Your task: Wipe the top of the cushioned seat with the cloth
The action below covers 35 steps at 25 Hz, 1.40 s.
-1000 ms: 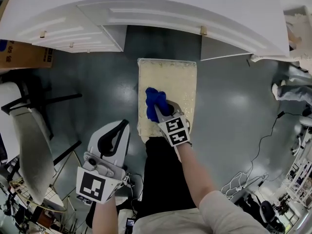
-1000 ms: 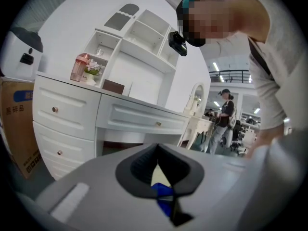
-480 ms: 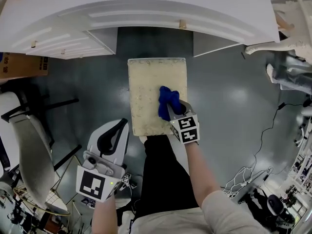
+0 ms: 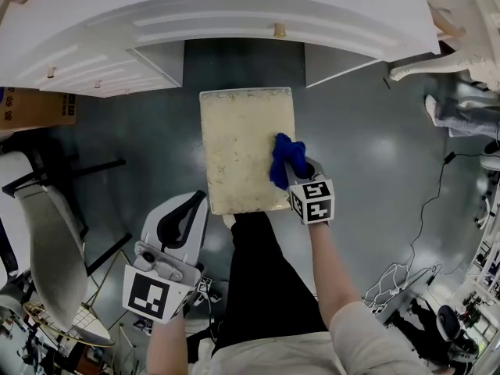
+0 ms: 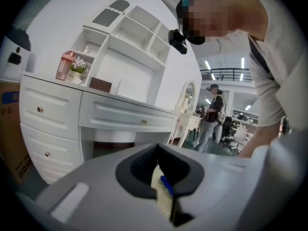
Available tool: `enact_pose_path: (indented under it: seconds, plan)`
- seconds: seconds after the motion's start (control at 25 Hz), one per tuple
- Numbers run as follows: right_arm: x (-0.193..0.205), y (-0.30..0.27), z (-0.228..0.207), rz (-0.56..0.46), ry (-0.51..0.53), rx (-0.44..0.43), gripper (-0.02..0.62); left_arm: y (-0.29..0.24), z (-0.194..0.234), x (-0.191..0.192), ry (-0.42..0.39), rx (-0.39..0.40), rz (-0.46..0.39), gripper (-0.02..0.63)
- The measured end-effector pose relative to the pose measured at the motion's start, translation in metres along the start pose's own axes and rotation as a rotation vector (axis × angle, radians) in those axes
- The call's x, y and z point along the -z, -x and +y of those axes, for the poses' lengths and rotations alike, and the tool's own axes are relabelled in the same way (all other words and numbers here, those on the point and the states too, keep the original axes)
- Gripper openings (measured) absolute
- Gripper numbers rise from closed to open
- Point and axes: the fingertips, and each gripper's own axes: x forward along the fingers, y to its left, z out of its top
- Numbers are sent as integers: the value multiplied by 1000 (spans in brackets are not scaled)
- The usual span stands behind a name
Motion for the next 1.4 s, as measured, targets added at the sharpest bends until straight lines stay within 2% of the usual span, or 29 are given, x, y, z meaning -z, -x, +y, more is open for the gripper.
enact_pose_path:
  seconds: [0.2,0.76,1.2,1.4]
  plan:
    - [3,2,3,12,19,-6,44,2,-1,-6,-10,-14,-42,0]
    - [53,32,26,22,10,-30,44,13,-12,2,-8,-15,-45,0]
    - [50,27,34,17,-29,-20,44,26,-10,13,11,-28,-49,0]
    - [43,18,68,13,15,-89,44,33,-5,11,20,-43,-77,0]
